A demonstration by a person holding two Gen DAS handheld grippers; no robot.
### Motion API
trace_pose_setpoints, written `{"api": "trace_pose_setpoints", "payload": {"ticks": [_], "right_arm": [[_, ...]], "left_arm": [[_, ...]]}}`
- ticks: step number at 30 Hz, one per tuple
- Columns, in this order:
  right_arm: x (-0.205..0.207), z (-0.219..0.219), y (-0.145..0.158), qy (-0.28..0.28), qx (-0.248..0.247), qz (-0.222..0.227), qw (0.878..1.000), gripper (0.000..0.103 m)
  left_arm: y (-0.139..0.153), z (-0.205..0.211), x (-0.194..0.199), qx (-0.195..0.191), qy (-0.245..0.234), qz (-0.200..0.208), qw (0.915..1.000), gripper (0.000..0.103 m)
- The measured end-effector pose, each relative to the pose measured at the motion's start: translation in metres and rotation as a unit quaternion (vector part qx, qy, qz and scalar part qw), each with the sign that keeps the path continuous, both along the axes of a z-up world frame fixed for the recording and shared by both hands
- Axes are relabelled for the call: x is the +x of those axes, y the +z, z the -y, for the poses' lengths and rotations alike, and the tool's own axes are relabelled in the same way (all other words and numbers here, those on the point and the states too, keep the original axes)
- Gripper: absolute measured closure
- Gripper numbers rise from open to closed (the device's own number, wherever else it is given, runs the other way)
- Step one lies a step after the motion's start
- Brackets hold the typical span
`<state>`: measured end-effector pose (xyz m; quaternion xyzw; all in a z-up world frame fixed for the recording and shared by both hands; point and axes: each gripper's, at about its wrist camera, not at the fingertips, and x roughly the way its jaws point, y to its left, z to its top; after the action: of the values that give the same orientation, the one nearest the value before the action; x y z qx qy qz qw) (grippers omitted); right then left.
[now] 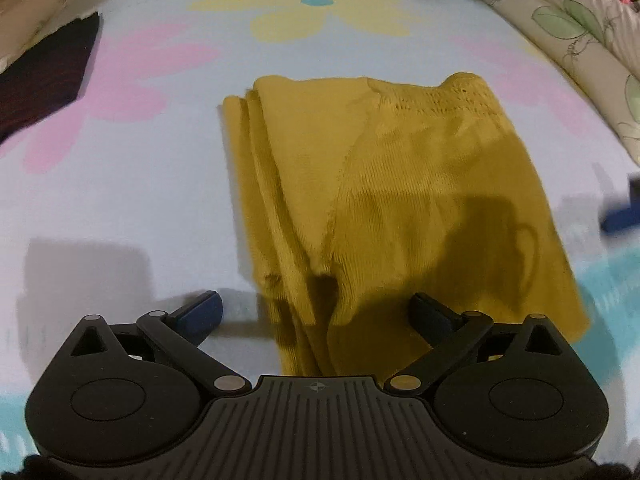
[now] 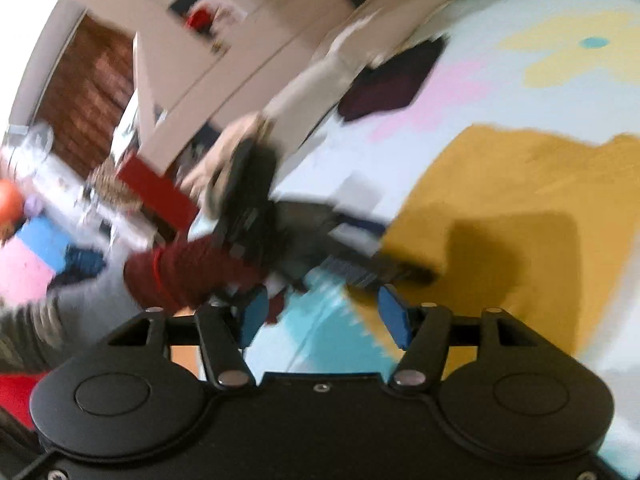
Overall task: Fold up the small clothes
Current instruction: 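Fold the held end over the dress body with the right tool, then open the right tool and withdraw from the folded dress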
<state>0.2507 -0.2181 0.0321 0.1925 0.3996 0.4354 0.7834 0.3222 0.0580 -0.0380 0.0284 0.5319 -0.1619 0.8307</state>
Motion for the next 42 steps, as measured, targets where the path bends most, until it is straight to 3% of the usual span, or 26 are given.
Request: {"api": "trace_pose_setpoints", "payload": {"ticks": [2,5,7,10,12,15,18,19,22,27,29,32,36,38,40,42], "right_arm": [[0.008,0.016,-0.001,-0.048,0.010,0.003,0.999,0.027],[0.019,0.030,-0.010,-0.159,-0.018,0.011,0.987,0.025],[0.027,0.032,-0.012,-0.251,-0.092,0.013,0.964,0.020],[0.033,0.021,-0.023,-0.325,-0.188,0.015,0.927,0.005],[0.038,0.017,-0.032,-0.340,-0.216,0.013,0.915,0.004],[0.046,0.004,-0.038,-0.342,-0.243,0.021,0.907,0.004],[0.056,-0.007,-0.055,-0.306,-0.319,0.017,0.897,0.000],[0.057,-0.015,-0.063,-0.292,-0.339,0.017,0.894,0.000],[0.056,-0.016,-0.069,-0.297,-0.323,0.015,0.899,0.000],[0.053,-0.005,-0.069,-0.283,-0.320,0.020,0.904,0.000],[0.047,0.002,-0.064,-0.277,-0.301,0.010,0.913,0.000],[0.029,0.017,-0.048,-0.256,-0.284,0.031,0.923,0.000],[0.006,0.018,-0.048,-0.188,-0.279,0.042,0.941,0.000],[-0.009,0.008,-0.059,-0.139,-0.312,0.045,0.939,0.000],[-0.020,-0.008,-0.073,-0.083,-0.359,0.066,0.928,0.000],[-0.032,-0.013,-0.074,-0.065,-0.354,0.095,0.928,0.000]], "left_arm": [[0.011,-0.005,0.003,-0.016,0.002,-0.004,0.9999,0.002],[0.036,-0.012,0.011,-0.031,0.037,0.047,0.9977,0.002],[0.044,-0.010,0.019,-0.034,0.062,0.077,0.9945,0.002],[0.042,0.003,0.030,-0.025,0.076,0.090,0.9928,0.002],[0.036,0.012,0.034,-0.017,0.075,0.097,0.9923,0.001],[0.027,0.024,0.038,0.002,0.068,0.111,0.9915,0.001],[0.006,0.029,0.044,0.055,0.066,0.098,0.9915,0.000],[0.002,0.022,0.044,0.040,0.074,0.097,0.9917,0.000],[0.000,-0.001,0.049,-0.012,0.115,0.073,0.9906,0.000],[0.003,-0.009,0.038,-0.008,0.101,0.071,0.9923,0.000],[0.009,-0.013,0.030,-0.012,0.092,0.064,0.9936,0.001],[0.017,-0.019,0.010,-0.015,0.070,0.066,0.9952,0.001],[0.007,-0.015,-0.004,0.003,0.029,0.058,0.9979,0.001],[-0.002,-0.013,-0.014,0.022,0.006,0.051,0.9984,0.000],[-0.001,-0.012,-0.019,0.033,-0.004,0.057,0.9978,0.000],[0.001,-0.018,-0.018,0.023,0.007,0.047,0.9986,0.001]]}}
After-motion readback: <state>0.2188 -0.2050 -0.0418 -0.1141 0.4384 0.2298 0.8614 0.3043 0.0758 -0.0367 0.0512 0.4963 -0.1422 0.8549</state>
